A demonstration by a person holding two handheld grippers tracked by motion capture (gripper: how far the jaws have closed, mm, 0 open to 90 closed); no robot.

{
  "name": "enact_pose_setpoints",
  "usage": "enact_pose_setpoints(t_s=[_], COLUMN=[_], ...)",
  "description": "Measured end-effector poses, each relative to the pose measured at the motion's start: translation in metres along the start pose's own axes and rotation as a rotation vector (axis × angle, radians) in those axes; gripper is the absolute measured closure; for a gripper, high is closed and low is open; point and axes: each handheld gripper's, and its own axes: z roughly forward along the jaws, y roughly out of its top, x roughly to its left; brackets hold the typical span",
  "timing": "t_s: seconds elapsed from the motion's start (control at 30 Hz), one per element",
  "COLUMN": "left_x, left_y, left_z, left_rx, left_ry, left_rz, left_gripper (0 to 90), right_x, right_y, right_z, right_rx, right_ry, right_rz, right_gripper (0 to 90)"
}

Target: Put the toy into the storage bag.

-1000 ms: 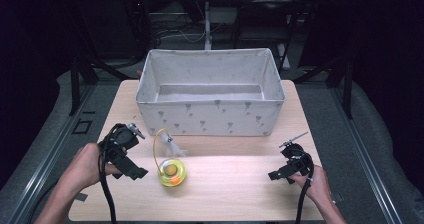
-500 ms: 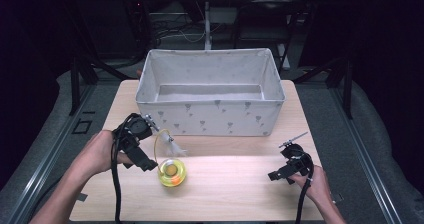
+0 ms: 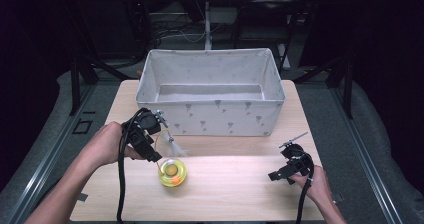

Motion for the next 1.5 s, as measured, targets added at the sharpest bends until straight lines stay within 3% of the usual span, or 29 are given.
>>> enact_pose_setpoints(t_s=[0.07, 0.13, 0.53, 1.23, 1.5], left_x=[-0.0004, -0.0016, -0.0035, 0.0022, 0.0006], left_y=[0.0013, 0.0042, 0.0061, 0.0084, 0.0105], left_z=[0.0, 0.0004, -0.0004, 0.0055, 0.0062], left_rx=[0.003, 0.014, 0.039, 0.056, 0.08], left_ry=[-0.004, -0.003, -0.006, 0.004, 0.019], left_rz=[0.01, 0.024, 0.033, 0.007, 0.025], left_gripper=[49.4, 54.6, 68.9, 84.1, 87.5], right_x=[-0.001, 0.0003, 0.0, -0.0005, 0.0002], right_y=[0.0008, -0.0003, 0.0, 0.0002, -0.0001], right_z=[-0.0011, 0.0005, 0.0003, 0.0004, 0.0012], right_rx=[0.021, -0.006, 0.004, 0.019, 0.009], right_ry=[0.0, 0.001, 0.003, -0.001, 0.005], right_rz=[-0.017, 0.005, 0.001, -0.008, 0.002], right_gripper=[3.0, 3.0, 3.0, 3.1, 3.1])
